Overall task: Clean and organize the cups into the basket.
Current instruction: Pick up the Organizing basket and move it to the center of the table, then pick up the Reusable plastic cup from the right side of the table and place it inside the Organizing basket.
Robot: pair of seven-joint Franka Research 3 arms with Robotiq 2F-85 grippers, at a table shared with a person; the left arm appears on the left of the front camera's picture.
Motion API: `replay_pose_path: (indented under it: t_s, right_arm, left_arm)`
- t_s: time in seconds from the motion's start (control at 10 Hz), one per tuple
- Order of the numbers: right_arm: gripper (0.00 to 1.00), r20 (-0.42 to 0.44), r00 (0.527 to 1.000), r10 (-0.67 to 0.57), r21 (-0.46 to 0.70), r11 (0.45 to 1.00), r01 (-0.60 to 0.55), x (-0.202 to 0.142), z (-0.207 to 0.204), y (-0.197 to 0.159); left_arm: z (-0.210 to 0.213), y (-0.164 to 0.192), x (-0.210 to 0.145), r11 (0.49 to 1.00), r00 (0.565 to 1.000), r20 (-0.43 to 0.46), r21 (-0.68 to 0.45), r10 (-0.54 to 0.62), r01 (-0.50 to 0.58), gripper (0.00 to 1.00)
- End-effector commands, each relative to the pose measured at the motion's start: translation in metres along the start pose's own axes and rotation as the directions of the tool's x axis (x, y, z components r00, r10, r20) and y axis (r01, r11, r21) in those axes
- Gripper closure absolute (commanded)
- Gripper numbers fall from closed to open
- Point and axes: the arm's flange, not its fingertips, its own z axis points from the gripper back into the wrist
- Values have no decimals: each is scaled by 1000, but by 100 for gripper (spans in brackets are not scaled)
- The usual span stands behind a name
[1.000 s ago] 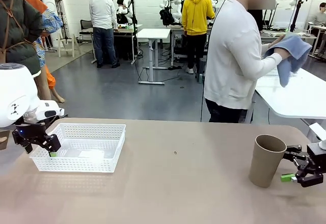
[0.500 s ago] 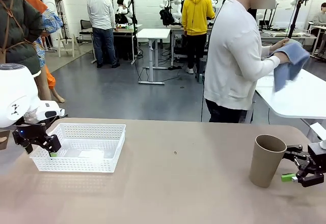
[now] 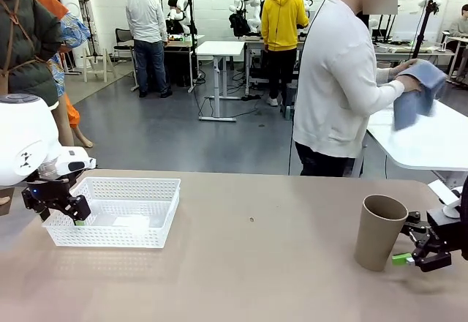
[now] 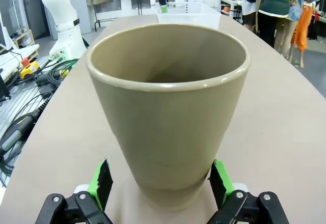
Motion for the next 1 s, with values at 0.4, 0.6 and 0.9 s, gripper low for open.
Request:
replay_pose_path:
  t_s: [0.4,0.6,0.9]
  right_arm:
    - [0,-11,1000,-16,15,1000,16,4,-39,-13]
    - [0,5,1000,-16,41,999,15,6,-51,-17]
    - [9,63,996,63,81,994,-68,5,-60,-17]
  left_arm:
    - [-7,0,2,1000,1000,21,25,-7,6,0]
    - [-6,0,1,1000,1000,27,28,-13,12,0]
    - [-6,2,-1,1000,999,31,16,-13,12,0]
